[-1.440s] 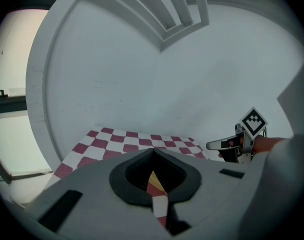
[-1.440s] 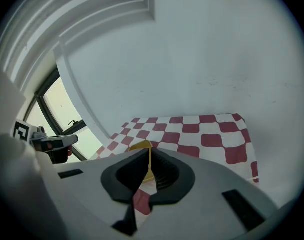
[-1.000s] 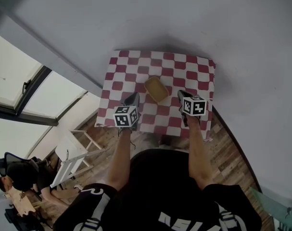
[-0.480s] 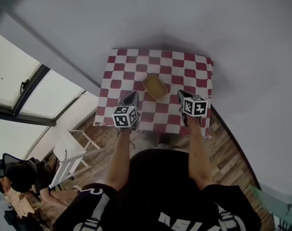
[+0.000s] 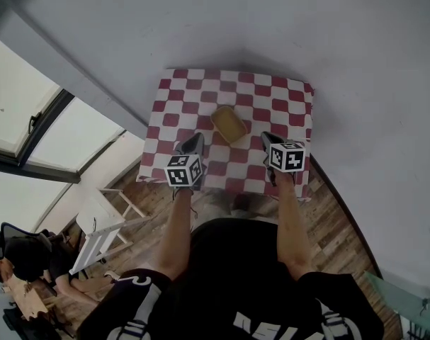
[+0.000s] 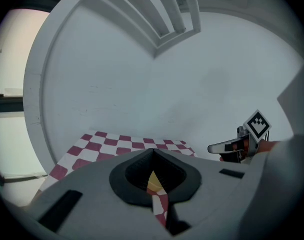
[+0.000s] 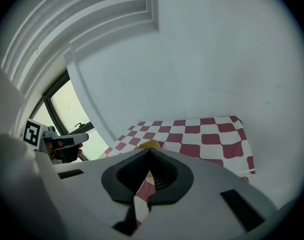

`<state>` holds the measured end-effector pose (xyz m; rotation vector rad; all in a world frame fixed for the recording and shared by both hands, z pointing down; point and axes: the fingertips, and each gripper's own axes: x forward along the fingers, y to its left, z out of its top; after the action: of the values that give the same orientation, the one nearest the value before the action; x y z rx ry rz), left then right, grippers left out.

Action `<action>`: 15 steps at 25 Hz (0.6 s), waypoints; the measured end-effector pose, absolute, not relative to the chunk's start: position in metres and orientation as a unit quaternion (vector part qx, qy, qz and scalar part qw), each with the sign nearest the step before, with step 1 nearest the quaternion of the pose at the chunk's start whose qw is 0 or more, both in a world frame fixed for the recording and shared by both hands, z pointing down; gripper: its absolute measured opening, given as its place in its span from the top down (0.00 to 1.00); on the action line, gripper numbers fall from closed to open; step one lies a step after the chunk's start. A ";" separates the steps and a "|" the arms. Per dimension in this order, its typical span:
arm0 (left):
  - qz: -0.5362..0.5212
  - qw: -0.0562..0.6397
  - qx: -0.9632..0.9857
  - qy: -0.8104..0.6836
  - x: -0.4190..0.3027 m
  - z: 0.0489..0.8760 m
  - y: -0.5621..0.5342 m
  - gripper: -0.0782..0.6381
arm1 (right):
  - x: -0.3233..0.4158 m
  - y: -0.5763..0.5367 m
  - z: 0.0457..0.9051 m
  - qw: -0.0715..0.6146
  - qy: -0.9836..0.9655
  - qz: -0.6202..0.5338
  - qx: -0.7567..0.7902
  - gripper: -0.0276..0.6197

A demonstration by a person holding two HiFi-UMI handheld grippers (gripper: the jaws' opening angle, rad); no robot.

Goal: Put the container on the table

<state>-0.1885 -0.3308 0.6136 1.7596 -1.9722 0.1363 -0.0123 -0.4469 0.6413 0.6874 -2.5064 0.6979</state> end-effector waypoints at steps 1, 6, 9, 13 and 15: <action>0.050 0.245 0.645 -0.722 -0.187 0.614 -0.331 0.86 | -0.012 -0.446 0.641 0.224 -0.908 0.251 0.249 0.94; 0.049 0.244 0.648 -0.720 -0.183 0.612 -0.330 0.86 | -0.009 -0.445 0.637 0.223 -0.910 0.246 0.249 0.94; 0.049 0.244 0.648 -0.720 -0.182 0.611 -0.330 0.86 | -0.009 -0.444 0.637 0.226 -0.911 0.241 0.245 0.94; 0.052 0.247 0.649 -0.718 -0.182 0.613 -0.330 0.86 | -0.011 -0.443 0.637 0.229 -0.914 0.235 0.240 0.94; 0.052 0.248 0.648 -0.718 -0.184 0.613 -0.329 0.86 | -0.012 -0.443 0.636 0.229 -0.915 0.231 0.238 0.94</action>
<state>-0.1838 -0.3294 0.6126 1.7672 -1.9576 0.1421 -0.0124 -0.4427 0.6359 0.6539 -2.5185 0.6369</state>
